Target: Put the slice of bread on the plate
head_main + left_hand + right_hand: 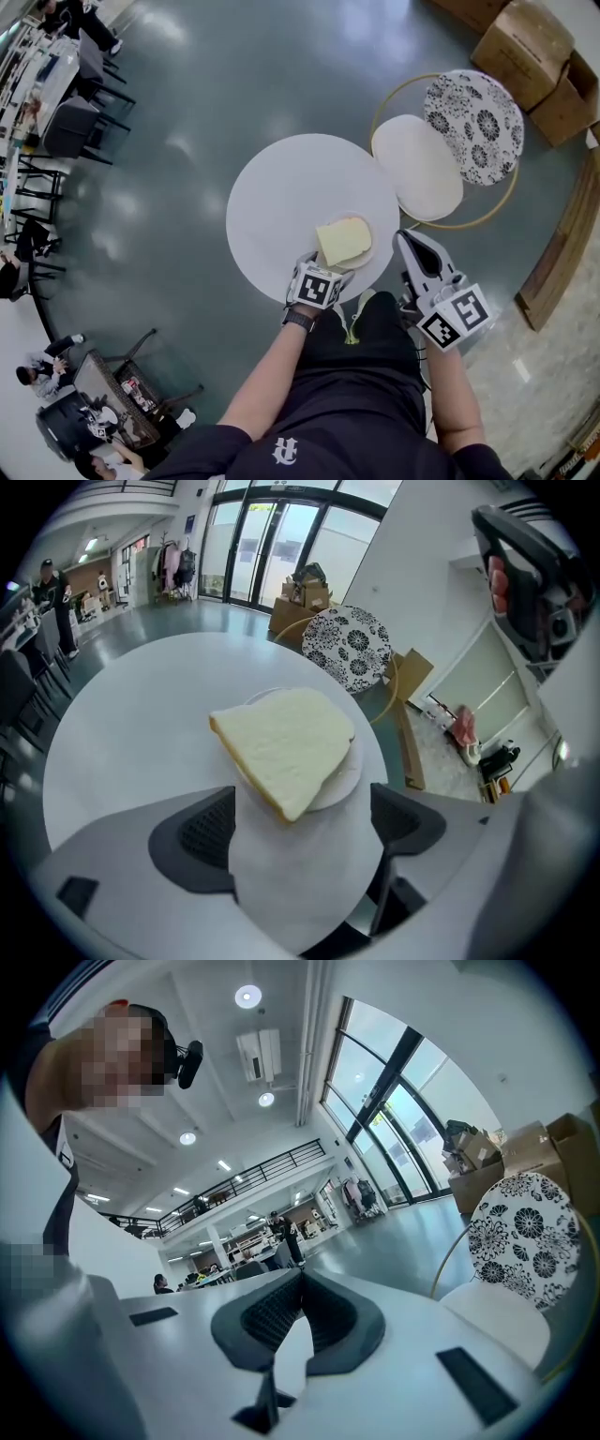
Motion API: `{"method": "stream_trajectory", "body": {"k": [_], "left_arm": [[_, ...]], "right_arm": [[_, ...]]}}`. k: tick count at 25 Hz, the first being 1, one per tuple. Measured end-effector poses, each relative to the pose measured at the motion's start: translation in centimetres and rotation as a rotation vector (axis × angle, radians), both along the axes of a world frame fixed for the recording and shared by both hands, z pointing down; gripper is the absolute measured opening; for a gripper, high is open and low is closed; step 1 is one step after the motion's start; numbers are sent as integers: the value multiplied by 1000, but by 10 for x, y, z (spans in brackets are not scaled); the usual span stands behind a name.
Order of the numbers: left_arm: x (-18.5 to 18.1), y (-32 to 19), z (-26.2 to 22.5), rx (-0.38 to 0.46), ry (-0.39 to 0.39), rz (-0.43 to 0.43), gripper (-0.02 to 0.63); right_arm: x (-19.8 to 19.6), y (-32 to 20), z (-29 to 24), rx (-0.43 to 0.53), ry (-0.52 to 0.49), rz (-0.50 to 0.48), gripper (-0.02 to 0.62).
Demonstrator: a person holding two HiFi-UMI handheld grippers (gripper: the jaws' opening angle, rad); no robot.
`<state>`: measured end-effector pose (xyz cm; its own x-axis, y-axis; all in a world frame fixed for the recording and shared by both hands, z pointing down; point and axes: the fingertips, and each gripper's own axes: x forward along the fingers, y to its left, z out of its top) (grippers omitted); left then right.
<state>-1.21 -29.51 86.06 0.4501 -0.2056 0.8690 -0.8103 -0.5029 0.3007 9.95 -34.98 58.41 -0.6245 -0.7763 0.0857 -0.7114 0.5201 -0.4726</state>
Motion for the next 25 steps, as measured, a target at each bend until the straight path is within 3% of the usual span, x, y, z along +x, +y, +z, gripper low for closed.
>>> {"method": "stream_trajectory", "body": {"k": [4, 8, 18, 25], "left_arm": [[-8, -1, -20, 36, 16, -38, 437], [-9, -14, -66, 125, 59, -72, 437], [0, -43, -241, 391, 289, -141, 422], [0, -39, -340, 544, 396, -162, 304]], "right_arm": [[-5, -1, 1, -13, 5, -12, 6], [-17, 0, -5, -27, 17, -36, 6], [-35, 9, -67, -23, 61, -61, 6], [-47, 22, -114, 13, 91, -65, 6]]}}
